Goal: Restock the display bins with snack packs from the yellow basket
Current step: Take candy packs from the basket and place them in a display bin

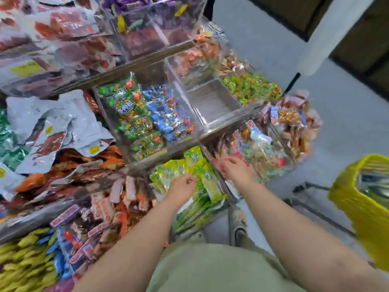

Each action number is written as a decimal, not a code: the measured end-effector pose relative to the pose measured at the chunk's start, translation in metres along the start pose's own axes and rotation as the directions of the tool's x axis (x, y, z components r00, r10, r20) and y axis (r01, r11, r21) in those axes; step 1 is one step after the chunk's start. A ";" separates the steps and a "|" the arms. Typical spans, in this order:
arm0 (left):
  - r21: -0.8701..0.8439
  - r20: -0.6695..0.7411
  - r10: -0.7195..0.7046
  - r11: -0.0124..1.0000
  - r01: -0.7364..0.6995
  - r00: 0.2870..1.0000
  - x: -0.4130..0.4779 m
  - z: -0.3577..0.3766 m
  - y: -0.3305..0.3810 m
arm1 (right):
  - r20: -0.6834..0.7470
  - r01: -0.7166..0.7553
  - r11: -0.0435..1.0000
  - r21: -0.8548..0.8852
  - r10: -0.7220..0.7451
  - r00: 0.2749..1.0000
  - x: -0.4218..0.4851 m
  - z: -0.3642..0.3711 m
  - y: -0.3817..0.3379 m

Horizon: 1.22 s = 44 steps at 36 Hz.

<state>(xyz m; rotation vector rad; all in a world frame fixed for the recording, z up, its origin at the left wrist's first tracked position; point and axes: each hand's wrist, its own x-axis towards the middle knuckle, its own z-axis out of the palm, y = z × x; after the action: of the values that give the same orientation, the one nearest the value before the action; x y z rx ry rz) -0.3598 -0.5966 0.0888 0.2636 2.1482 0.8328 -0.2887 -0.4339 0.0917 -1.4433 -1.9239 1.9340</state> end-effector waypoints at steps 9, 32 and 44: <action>0.172 0.246 -0.347 0.935 0.312 0.905 -0.022 0.071 -0.065 | -0.092 -0.569 0.804 0.175 0.588 0.803 -0.093 -0.119 0.184; 0.506 0.440 -0.137 0.854 -0.119 0.887 -0.022 0.324 0.126 | -0.233 -0.515 0.579 0.632 0.776 0.586 -0.177 -0.404 0.321; 0.686 0.510 -0.144 0.663 -0.300 0.848 0.059 0.420 0.246 | -0.165 -0.458 0.429 0.778 0.844 0.511 -0.119 -0.476 0.321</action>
<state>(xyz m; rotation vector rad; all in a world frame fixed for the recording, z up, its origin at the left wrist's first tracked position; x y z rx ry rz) -0.1056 -0.1833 0.0167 0.9135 1.8203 -0.1681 0.2494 -0.2187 -0.0004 -2.3404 -0.2440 1.7576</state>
